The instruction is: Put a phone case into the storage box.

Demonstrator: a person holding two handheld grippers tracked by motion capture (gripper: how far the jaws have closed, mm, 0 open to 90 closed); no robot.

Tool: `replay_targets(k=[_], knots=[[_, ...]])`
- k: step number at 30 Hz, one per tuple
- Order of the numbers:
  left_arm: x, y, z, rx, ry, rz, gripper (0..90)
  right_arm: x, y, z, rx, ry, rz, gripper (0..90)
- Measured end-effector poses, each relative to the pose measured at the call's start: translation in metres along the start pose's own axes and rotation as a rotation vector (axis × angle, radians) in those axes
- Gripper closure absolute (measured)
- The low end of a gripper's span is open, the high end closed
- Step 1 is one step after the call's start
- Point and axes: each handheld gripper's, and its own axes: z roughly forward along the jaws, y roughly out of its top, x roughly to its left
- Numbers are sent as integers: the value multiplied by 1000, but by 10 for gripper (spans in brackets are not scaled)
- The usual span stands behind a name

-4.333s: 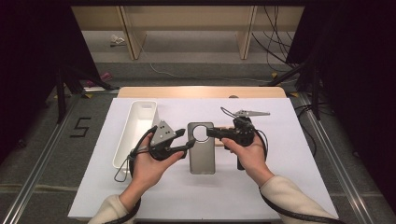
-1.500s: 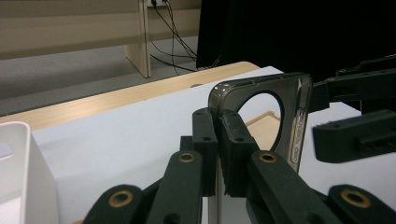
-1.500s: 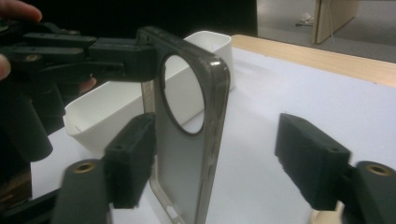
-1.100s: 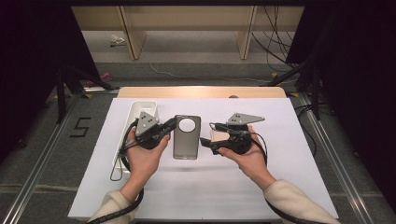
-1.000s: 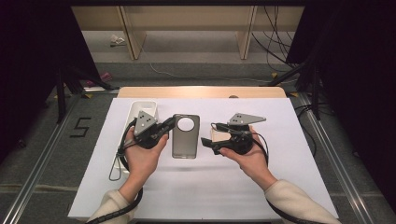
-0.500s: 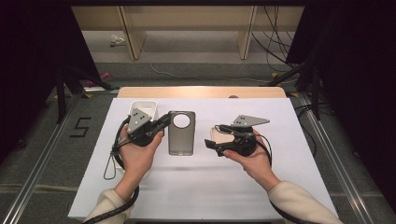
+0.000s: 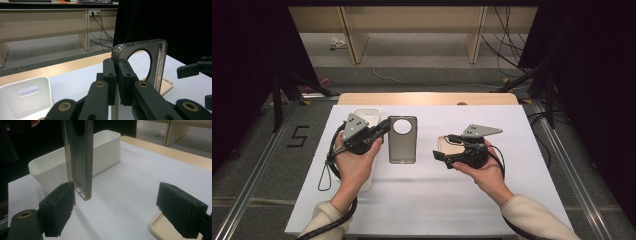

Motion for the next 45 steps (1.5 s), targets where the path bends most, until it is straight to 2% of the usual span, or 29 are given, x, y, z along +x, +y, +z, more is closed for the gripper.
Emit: replay_targets(k=[26, 45], knots=[[12, 8, -6, -15, 13, 0, 853, -1, -8, -8, 6, -1, 2, 162], [26, 23, -11, -40, 27, -4, 853, -2, -12, -10, 7, 0, 3, 163]])
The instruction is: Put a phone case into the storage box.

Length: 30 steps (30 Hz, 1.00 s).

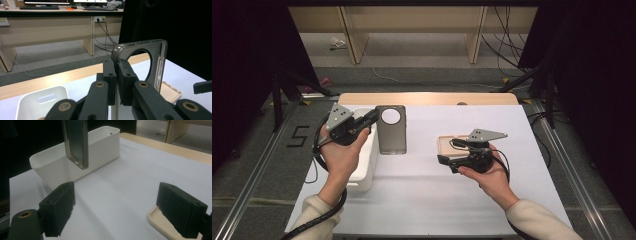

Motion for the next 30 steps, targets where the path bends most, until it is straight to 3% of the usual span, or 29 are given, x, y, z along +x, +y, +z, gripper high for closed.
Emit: replay_targets(k=[30], knots=[[22, 24, -3, -27, 29, 5, 852, 0, -3, -2, 3, 3, 5, 163]])
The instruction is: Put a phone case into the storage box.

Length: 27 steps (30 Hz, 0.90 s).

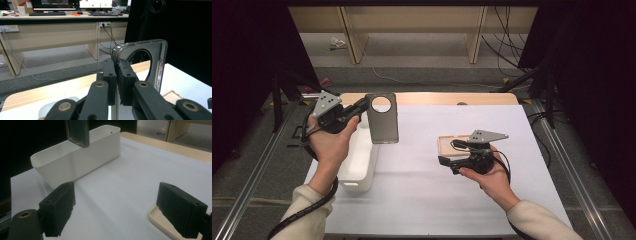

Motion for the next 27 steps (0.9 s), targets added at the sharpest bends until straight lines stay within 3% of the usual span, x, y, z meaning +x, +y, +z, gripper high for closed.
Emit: replay_targets(k=[27], knots=[[18, 6, 2, -2, 35, 23, 852, -3, -2, -3, -4, -2, 10, 164]])
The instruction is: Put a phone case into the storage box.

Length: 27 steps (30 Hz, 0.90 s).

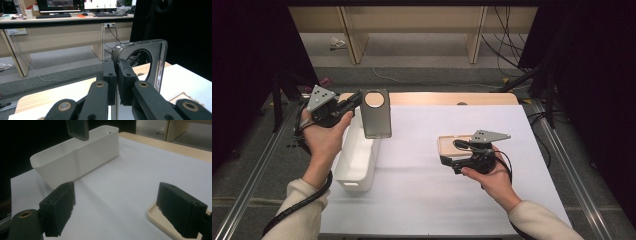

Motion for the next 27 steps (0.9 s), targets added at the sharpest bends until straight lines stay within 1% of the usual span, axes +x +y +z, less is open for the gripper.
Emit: replay_targets(k=[11, 27], knots=[[8, 2, 0, -4, 8, 0, 852, 0, 0, 0, 1, 0, 0, 164], [23, 5, 5, 0, 27, 6, 852, 0, -1, 0, 2, 1, 0, 164]])
